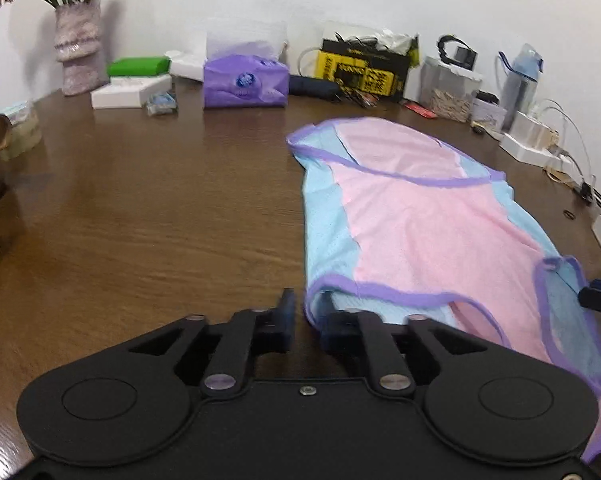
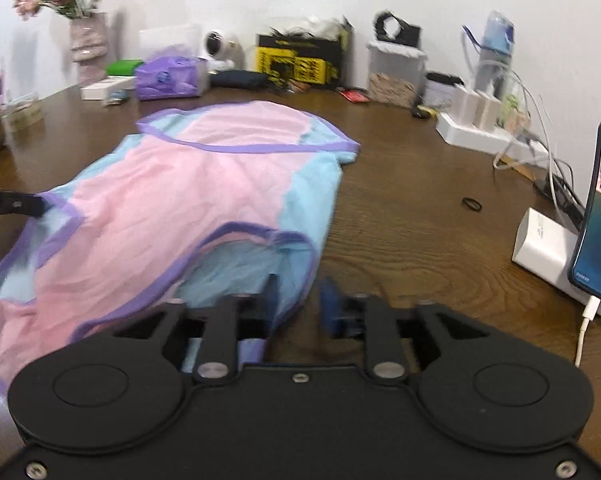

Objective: Fold clothes

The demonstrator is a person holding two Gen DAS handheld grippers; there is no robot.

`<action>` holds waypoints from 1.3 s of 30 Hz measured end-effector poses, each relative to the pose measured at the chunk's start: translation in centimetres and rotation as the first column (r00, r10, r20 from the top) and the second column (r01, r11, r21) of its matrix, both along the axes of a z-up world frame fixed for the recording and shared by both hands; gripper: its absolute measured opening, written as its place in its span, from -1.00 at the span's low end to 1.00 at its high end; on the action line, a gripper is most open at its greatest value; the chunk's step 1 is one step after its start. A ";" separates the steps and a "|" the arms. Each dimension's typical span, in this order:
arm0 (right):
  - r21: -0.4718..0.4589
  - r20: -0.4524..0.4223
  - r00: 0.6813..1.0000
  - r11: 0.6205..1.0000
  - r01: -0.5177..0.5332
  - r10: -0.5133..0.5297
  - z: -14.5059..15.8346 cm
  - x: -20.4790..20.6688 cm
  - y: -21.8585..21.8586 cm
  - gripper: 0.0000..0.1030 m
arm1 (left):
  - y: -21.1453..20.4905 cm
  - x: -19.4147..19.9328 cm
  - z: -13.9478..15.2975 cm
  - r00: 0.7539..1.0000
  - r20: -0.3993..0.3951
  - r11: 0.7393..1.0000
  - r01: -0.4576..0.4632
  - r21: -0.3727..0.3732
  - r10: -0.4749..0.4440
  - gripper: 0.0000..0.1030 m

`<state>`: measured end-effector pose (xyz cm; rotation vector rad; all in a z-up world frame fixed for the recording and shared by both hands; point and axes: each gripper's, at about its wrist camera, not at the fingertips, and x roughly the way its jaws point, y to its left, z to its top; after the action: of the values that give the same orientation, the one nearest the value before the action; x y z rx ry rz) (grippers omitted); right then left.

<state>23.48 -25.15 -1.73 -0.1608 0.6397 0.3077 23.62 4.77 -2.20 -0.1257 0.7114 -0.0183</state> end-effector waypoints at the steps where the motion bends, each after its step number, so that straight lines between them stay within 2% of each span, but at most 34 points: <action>1: -0.003 -0.009 1.000 1.000 -0.015 0.015 0.0 -0.8 0.2 -0.28 | -0.3 -0.3 0.0 1.000 0.005 1.000 0.008 0.001 -0.008 -0.08; 2: -0.004 -0.017 1.000 1.000 -0.019 0.019 -0.1 -1.1 0.2 -0.28 | -0.6 -0.5 -0.1 1.000 0.008 1.000 0.018 0.015 -0.018 -0.09; 3: -0.003 -0.023 1.000 1.000 -0.021 0.021 -0.3 -1.4 0.1 -0.28 | -0.9 -0.6 -0.1 1.000 0.011 0.999 0.025 0.039 -0.025 -0.33; 4: 0.001 -0.025 1.000 1.000 -0.019 0.019 -0.5 -1.7 0.0 -0.32 | -1.4 -1.0 -0.2 1.000 0.020 0.996 0.022 0.086 -0.024 -0.72; 6: 0.014 -0.021 1.000 1.000 -0.001 0.001 -0.6 -2.1 -0.5 -0.54 | -1.7 -1.2 -0.4 0.999 0.043 0.988 0.011 0.153 -0.018 -0.79; 7: 0.017 -0.022 1.000 1.000 0.008 -0.008 -0.6 -2.2 -0.7 -0.78 | -1.8 -1.3 -0.4 0.999 0.048 0.985 0.009 0.170 -0.017 -0.82; 10: 0.005 -0.019 1.000 1.000 0.021 -0.021 -0.5 -2.8 -0.7 -0.79 | -1.5 -2.0 -0.2 0.998 0.055 0.991 -0.007 0.135 -0.001 -0.81; 11: 0.001 -0.010 1.000 1.000 0.022 -0.022 -0.4 -3.1 -0.7 -0.71 | -1.3 -2.4 -0.1 0.998 0.065 0.993 -0.018 0.120 0.011 -0.79; 12: -0.007 0.012 1.000 1.000 0.025 -0.025 0.0 -3.8 -0.5 -0.61 | -1.2 -3.0 0.2 0.997 0.075 0.994 -0.021 0.109 0.013 -0.66; 13: -0.005 0.025 1.000 1.000 0.018 -0.018 0.4 -4.4 -0.5 -0.40 | -1.1 -3.5 0.4 0.997 0.079 0.995 -0.015 0.100 0.007 -0.38; 14: -0.002 0.038 0.999 1.000 0.007 -0.007 0.8 -5.1 -0.5 -0.28 | -0.9 -4.9 1.0 0.995 0.094 0.998 0.013 0.064 -0.018 -0.27; 15: 0.006 0.053 0.998 1.000 -0.018 0.017 1.2 -5.9 -0.5 -0.26 | -0.7 -6.0 1.5 0.993 0.109 0.999 0.036 0.027 -0.039 -0.12; 16: 0.016 0.064 0.997 0.999 -0.046 0.045 1.6 -6.8 -0.5 -0.24 | -0.6 -6.6 1.6 0.992 0.114 0.999 0.051 0.009 -0.052 -0.10; 17: 0.032 0.067 0.994 0.996 -0.084 0.082 1.9 -7.7 -0.5 -0.24 | -0.6 -7.8 1.9 0.986 0.124 0.993 0.112 -0.026 -0.108 -0.10; 19: 0.071 0.059 0.986 0.984 -0.162 0.158 2.0 -9.1 -0.4 -0.24 | -0.9 -9.0 1.8 0.977 0.133 0.984 0.171 -0.040 -0.164 -0.10; 21: 0.099 0.040 0.976 0.971 -0.215 0.212 1.6 -9.8 -0.1 -0.24 | -1.8 -9.7 1.1 0.967 0.113 0.973 0.230 -0.013 -0.227 -0.10; 23: 0.097 0.018 0.976 0.971 -0.216 0.216 1.0 -9.6 0.4 -0.24 | -2.6 -9.9 0.4 0.966 0.086 0.970 0.241 0.015 -0.242 -0.18; 24: 0.090 0.006 0.978 0.974 -0.206 0.207 0.7 -9.5 0.7 -0.25 | -2.9 -9.9 0.1 0.969 0.074 0.972 0.233 0.033 -0.235 -0.55; 25: 0.080 -0.006 0.980 0.977 -0.196 0.197 0.5 -9.3 0.9 -0.26 | -3.2 -9.9 -0.1 0.972 0.063 0.973 0.224 0.052 -0.227 -0.78; 28: 0.042 -0.039 0.984 0.985 -0.169 0.171 -0.3 -8.9 1.1 -0.43 | -3.4 -10.0 -0.6 0.982 0.061 0.980 0.169 0.108 -0.177 -0.86; 30: 0.025 -0.043 0.985 0.985 -0.169 0.170 -0.2 -9.3 0.9 -0.51 | -3.0 -10.1 -0.8 0.990 0.062 0.986 0.123 0.115 -0.130 -0.86; 33: 0.017 -0.050 0.985 0.986 -0.166 0.167 -0.2 -9.8 0.7 -0.49 | -2.4 -10.9 -0.8 0.991 0.064 0.989 0.113 0.101 -0.119 -0.86; 36: 0.013 -0.048 0.983 0.984 -0.176 0.176 -0.1 -10.7 0.7 -0.33 | -2.4 -11.6 -0.8 0.991 0.071 0.987 0.102 0.122 -0.111 -0.83; 38: -0.007 -0.012 0.979 0.979 -0.206 0.205 0.9 -11.6 0.9 -0.13 | -2.0 -12.0 -0.1 0.994 0.075 0.992 0.072 0.103 -0.080 -0.62; 39: -0.011 0.008 0.978 0.978 -0.210 0.210 1.6 -11.7 0.8 -0.07 | -1.6 -12.4 0.5 0.994 0.094 0.995 0.051 0.081 -0.059 -0.22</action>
<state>11.73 -24.36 -0.15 -0.2403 0.6167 0.5076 11.18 3.14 -1.69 -0.0299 0.6186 -0.0490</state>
